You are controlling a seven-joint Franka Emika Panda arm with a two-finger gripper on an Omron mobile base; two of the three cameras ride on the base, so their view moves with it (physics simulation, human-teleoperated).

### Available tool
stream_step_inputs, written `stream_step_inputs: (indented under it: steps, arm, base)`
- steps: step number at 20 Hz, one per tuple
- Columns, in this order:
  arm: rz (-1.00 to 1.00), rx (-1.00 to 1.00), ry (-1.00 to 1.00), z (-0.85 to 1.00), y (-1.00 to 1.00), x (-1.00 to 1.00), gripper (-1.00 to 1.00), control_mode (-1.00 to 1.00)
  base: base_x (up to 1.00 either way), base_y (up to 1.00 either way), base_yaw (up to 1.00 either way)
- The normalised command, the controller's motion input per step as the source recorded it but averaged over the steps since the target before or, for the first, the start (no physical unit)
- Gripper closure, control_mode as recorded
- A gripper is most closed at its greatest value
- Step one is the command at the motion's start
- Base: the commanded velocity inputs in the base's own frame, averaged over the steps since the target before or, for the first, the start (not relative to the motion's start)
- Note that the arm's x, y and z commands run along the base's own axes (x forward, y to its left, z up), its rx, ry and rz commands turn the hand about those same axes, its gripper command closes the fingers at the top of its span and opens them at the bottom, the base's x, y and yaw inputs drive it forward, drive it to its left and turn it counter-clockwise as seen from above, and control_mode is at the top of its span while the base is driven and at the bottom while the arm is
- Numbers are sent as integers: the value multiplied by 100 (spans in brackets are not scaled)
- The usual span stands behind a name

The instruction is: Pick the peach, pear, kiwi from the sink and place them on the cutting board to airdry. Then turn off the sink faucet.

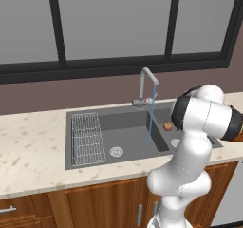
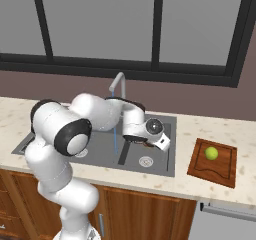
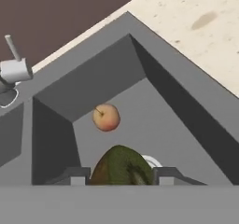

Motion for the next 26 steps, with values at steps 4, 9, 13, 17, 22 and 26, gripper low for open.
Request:
stream_step_inputs:
  steps: [4,9,13,17,22,26]
  arm:
    - [9,-12,-6,100,0,-30,100,-100]
    - [8,-12,-3,91,0,-38,100,-100]
    - [6,-13,-3,68,0,-62,100,-100]
    - [4,-12,0,77,-1,-55,100,-100]
    - [1,-9,1,73,-7,-57,100,-100]
    - [0,-2,6,42,-16,-68,100,-100]
  base:
    - [0,0,0]
    - [0,0,0]
    - [0,0,0]
    - [0,0,0]
    - [0,0,0]
    - [0,0,0]
